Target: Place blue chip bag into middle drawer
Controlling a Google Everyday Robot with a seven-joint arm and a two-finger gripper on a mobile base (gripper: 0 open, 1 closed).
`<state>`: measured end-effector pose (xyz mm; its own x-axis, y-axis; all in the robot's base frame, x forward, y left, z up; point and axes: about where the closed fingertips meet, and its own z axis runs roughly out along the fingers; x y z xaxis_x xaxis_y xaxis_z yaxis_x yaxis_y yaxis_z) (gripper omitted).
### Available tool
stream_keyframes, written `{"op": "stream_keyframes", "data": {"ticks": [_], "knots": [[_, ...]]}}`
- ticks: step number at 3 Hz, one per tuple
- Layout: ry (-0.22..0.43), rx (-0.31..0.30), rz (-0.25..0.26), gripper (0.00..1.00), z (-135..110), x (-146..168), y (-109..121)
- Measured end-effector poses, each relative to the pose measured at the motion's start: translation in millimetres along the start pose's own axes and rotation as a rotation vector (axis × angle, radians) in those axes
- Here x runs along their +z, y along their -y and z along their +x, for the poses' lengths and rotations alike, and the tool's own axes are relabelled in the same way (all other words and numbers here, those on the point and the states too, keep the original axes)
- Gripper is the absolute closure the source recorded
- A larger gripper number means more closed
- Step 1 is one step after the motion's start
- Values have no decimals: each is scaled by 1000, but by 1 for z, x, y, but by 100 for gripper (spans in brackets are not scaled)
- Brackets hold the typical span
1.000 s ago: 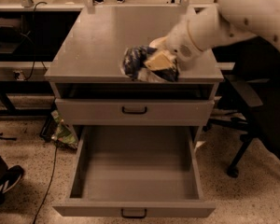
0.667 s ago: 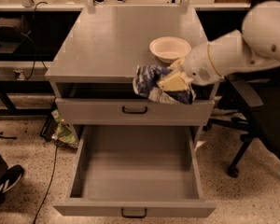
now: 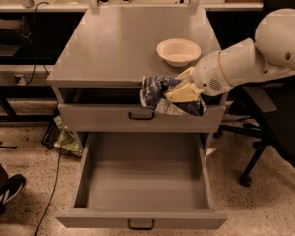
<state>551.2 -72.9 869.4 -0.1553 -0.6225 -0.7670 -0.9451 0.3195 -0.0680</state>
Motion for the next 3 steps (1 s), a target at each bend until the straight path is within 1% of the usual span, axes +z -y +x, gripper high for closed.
{"op": "stream_keyframes", "data": {"ticks": [1, 2, 3], "knots": [[54, -14, -48, 100, 27, 31, -48], [109, 9, -60, 100, 63, 68, -82], [102, 8, -64, 100, 70, 75, -90]]}}
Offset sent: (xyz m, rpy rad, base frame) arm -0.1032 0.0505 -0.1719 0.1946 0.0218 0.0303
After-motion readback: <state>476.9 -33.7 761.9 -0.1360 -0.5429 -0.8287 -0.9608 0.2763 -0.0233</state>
